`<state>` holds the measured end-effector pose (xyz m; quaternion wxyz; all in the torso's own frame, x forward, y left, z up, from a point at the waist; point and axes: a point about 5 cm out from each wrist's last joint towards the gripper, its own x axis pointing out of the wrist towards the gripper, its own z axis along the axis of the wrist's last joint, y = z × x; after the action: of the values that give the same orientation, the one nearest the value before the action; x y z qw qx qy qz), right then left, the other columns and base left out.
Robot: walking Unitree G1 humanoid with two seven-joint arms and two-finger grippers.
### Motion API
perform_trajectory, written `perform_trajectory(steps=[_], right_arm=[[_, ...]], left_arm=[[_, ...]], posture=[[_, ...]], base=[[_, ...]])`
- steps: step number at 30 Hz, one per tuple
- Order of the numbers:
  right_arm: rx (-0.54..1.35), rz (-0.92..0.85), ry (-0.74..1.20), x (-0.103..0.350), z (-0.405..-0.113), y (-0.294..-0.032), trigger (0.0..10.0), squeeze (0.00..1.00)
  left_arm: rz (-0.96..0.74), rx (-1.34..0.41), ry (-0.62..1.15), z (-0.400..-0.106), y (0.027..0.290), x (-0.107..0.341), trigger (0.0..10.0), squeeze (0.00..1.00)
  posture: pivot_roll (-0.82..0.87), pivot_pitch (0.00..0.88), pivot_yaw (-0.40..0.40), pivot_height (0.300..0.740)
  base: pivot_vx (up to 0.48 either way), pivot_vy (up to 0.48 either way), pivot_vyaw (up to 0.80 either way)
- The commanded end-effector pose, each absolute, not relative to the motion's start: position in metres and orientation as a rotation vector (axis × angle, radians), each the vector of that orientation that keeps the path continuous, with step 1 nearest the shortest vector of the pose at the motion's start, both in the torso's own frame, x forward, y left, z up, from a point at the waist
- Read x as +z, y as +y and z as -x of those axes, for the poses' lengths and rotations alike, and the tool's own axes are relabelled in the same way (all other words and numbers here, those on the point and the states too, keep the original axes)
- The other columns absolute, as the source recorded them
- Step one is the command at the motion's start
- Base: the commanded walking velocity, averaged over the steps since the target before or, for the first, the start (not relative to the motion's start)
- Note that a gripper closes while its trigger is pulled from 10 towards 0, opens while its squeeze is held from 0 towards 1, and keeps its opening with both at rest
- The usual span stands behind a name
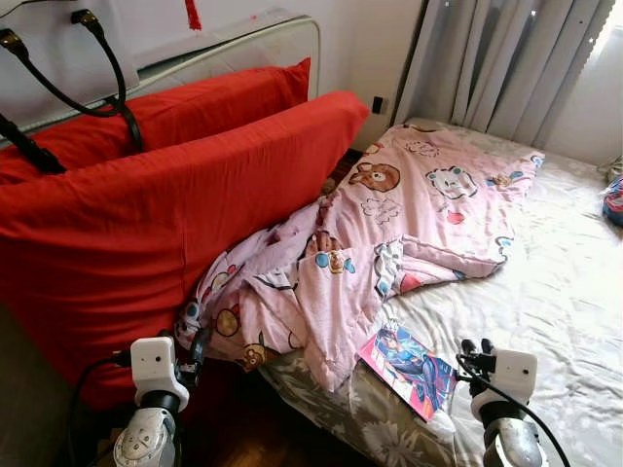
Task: Clean up the room
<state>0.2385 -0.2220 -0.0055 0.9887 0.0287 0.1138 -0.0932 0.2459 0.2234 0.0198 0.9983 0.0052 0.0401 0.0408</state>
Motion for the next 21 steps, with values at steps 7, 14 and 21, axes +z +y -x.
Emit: perform_trajectory(steps=[7, 14, 21], right_arm=[[-0.194, -0.065, 0.265, -0.0111, -0.2333, -0.218, 10.0, 0.0], [-0.187, -0.069, 0.251, -0.0086, -0.236, -0.2165, 10.0, 0.0], [-0.179, -0.078, 0.254, -0.0075, -0.2399, -0.2156, 10.0, 0.79]], left_arm=[[-0.004, 0.084, 0.083, -0.2439, 0.2223, 0.0223, 10.0, 0.0], [0.0, 0.087, 0.09, -0.2424, 0.2201, 0.0234, 10.0, 0.0], [0.002, 0.087, 0.101, -0.2414, 0.2197, 0.0225, 10.0, 0.0]], posture=[[0.01, 0.0, -0.082, 0.685], [0.02, 0.0, -0.083, 0.675], [0.02, 0.0, -0.081, 0.675]], base=[[0.0, 0.0, 0.0], [0.0, 0.0, 0.0], [0.0, 0.0, 0.0]])
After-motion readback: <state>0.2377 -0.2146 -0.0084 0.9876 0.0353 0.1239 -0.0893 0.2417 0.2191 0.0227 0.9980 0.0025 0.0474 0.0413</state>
